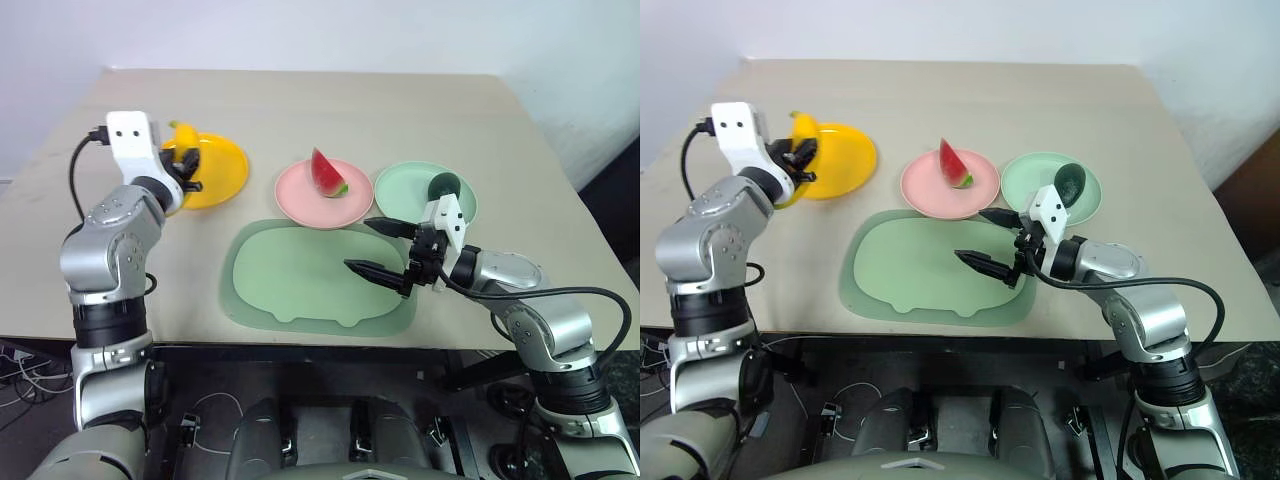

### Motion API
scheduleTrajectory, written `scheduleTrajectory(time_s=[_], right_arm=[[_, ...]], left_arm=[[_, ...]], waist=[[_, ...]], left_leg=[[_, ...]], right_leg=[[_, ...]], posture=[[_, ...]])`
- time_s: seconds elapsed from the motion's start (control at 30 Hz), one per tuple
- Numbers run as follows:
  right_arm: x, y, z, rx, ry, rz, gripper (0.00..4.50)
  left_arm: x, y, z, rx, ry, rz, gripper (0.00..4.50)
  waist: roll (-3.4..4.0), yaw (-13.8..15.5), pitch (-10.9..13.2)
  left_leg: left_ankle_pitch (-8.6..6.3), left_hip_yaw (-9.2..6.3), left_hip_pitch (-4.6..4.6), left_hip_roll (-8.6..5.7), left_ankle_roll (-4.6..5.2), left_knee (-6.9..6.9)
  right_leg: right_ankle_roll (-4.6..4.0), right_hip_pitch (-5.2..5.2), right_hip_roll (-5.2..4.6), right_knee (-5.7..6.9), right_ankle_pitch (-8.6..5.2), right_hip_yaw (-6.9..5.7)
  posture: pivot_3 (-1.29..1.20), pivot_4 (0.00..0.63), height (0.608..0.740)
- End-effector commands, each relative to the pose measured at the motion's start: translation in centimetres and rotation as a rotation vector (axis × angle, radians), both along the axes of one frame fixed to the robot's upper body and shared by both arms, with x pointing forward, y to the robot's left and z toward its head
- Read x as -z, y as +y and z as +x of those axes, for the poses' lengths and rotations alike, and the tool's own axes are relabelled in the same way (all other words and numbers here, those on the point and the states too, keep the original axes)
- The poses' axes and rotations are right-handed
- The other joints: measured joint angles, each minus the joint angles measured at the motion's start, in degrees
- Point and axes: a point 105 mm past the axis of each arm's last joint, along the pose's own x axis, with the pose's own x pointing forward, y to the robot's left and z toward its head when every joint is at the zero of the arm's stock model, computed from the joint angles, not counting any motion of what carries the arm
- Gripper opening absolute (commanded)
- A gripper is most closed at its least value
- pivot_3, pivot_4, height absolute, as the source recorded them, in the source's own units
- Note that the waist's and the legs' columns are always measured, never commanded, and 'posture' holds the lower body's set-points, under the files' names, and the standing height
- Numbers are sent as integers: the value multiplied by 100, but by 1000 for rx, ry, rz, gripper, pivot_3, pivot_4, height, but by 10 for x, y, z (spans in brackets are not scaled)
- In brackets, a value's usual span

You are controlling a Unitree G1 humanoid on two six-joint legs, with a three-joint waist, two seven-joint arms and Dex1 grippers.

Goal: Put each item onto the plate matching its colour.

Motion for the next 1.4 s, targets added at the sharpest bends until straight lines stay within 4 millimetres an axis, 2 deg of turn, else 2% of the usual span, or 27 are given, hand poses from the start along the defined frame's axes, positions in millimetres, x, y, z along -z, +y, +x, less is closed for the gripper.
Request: scheduleTrajectory(time_s=[0.03, 0.27, 0.47, 0.5, 0.57, 0.7, 0.73, 0.9, 1.0, 1.13, 1.17, 1.27, 1.37, 1.4], right_arm=[[-5, 4, 1, -2, -27, 2, 4500], [-2, 6, 7, 16, -14, -3, 4500], [1, 3, 11, 38, -9, -10, 4500], [2, 2, 11, 44, -10, -12, 4500], [2, 0, 12, 53, -12, -12, 4500], [6, -3, 11, 60, -11, -16, 4500], [6, -4, 10, 61, -12, -16, 4500], [8, -8, 8, 71, -14, -16, 4500], [8, -10, 7, 79, -16, -12, 4500], [9, -12, 5, 87, -13, -3, 4500], [10, -14, 3, 89, -10, 4, 4500], [11, -17, -2, 91, -10, 23, 4500], [17, -17, -5, 92, -12, 7, 4500], [17, -15, -6, 90, -10, 8, 4500]], left_arm=[[-10, 22, 15, -59, -34, -4, 1639], [-4, 38, 48, -77, 7, -10, 1639], [6, 26, 63, -25, 63, -15, 1639], [10, 22, 65, -8, 77, -27, 2314], [13, 20, 66, -7, 84, -41, 2785], [13, 16, 68, 11, 72, -13, 4237], [9, 14, 68, 25, 51, 1, 4456], [-14, 1, 64, 153, -89, 53, 4456], [-22, -9, 47, 276, -204, 110, 4456], [-19, -22, 8, 429, -302, 155, 4456], [-12, -23, -11, 477, -316, 191, 4456], [3, -22, -49, 545, -320, 252, 4456], [26, -12, -78, 550, -320, 368, 4456], [31, -10, -85, 558, -320, 360, 4456]], waist=[[0, 4, 0], [-8, -10, 2], [-9, -20, 2], [-9, -23, 2], [-10, -28, 2], [-10, -40, 3], [-10, -40, 3], [-11, -36, 3], [-11, -46, 3], [-7, -114, 1], [-7, -123, 1], [-10, -172, 2], [-8, -163, 0], [-7, -157, -1]], left_leg=[[0, 1, 0, 0, 0, 0], [0, 3, -5, -1, 0, 3], [0, 28, -8, 0, 0, 2], [0, 28, -9, 0, 0, 3], [0, 30, -9, 0, 0, 3], [0, 32, -12, 0, 0, 3], [1, 32, -12, 0, 0, 3], [1, 36, -17, 0, 0, 5], [1, 39, -15, 2, 0, 4], [1, 37, -7, 3, -1, 2], [1, 38, -9, 5, -1, 2], [1, 35, -10, 5, -1, 1], [1, 33, -4, 6, -2, 3], [1, 34, -2, 6, -2, 3]], right_leg=[[0, 0, 0, 0, 0, 0], [1, -2, 0, 0, 0, -5], [2, -12, 0, 3, -1, -3], [3, -12, 0, 4, -1, -3], [3, -15, 0, 5, -1, -2], [3, -21, 0, 8, -1, 1], [3, -21, 1, 9, -1, 1], [3, -30, 0, 13, -1, 5], [3, -34, 0, 15, -1, 12], [4, -40, 1, 23, -2, 28], [4, -42, 2, 23, -2, 28], [5, -41, 2, 21, -2, 28], [4, -35, 2, 23, -1, 28], [3, -33, 0, 22, -1, 30]], posture=[[0, 150, 695], [0, 150, 695], [0, 150, 695], [0, 150, 695], [0, 150, 695], [0, 150, 695], [0, 150, 695], [0, 150, 695], [0, 150, 695], [0, 150, 695], [0, 150, 695], [0, 150, 695], [0, 150, 695], [0, 150, 695]])
